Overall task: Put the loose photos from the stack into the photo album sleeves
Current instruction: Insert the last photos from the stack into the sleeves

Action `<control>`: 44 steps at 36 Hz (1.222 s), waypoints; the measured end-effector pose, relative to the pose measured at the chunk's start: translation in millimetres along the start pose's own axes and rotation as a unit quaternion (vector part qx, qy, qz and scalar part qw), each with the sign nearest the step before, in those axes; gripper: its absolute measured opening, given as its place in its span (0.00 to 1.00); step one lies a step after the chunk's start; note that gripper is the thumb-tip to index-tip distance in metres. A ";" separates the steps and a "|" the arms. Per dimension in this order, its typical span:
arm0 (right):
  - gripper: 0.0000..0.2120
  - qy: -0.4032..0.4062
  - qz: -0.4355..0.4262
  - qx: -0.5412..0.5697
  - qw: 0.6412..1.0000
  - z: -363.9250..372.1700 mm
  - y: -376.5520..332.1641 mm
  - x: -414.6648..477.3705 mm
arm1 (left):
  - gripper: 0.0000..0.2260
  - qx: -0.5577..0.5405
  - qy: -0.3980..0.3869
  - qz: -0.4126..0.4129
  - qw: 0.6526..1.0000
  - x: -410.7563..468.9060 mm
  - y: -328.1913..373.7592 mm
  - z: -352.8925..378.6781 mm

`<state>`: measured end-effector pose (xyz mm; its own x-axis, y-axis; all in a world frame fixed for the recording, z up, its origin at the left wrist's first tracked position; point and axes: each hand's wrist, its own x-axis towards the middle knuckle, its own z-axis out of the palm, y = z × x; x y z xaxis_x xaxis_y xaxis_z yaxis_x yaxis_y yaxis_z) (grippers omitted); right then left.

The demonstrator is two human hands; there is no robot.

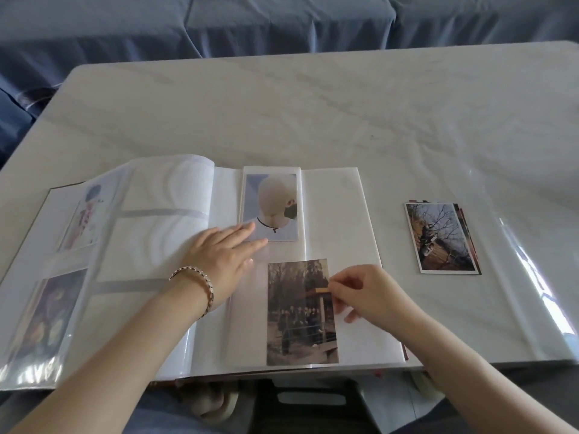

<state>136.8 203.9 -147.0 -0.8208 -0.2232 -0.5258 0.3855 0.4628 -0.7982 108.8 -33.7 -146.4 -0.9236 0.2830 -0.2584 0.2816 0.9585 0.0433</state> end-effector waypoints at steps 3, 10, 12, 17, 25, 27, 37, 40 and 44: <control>0.06 0.002 0.006 -0.005 1.000 -0.1 0.8 0.7 | 0.21 -0.003 -0.002 0.003 1.000 0.8 -0.3 -1.0; 0.05 -0.019 0.033 0.038 0.999 13.6 -8.0 5.9 | 0.30 -0.009 0.001 0.008 1.000 3.4 -4.7 4.3; 0.05 -0.021 0.033 0.050 0.998 21.9 -12.5 8.2 | 0.33 -0.014 -0.001 0.009 1.000 3.8 -5.7 5.5; 0.05 -0.032 0.037 0.088 0.995 32.9 -21.5 9.3 | 0.36 -0.032 0.009 0.002 0.999 5.2 -6.9 7.3; 0.11 -0.053 0.082 0.094 0.991 30.0 -31.3 6.9 | 0.35 -0.044 0.019 0.001 0.999 4.0 -6.0 8.6; 0.11 -0.040 0.082 0.067 0.994 33.7 -31.8 8.4 | 0.35 -0.044 0.023 0.002 0.999 3.5 -5.7 9.5; 0.10 0.095 0.028 0.040 0.994 47.7 -15.6 9.5 | 0.34 -0.049 0.039 0.007 0.998 3.8 -7.3 12.4; 0.10 0.118 0.003 0.036 0.992 46.9 -13.2 6.3 | 0.34 -0.046 0.041 0.007 0.998 3.9 -7.4 12.7; 0.09 0.125 -0.014 0.035 0.991 46.9 -12.9 4.7 | 0.34 -0.045 0.036 0.004 0.998 3.8 -6.7 12.7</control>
<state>147.7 156.7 -153.0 -0.9072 -0.0108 -0.4206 0.3823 0.3961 -0.8348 106.7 -39.4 -160.0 -0.9387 0.2890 -0.1881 0.2675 0.9545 0.1319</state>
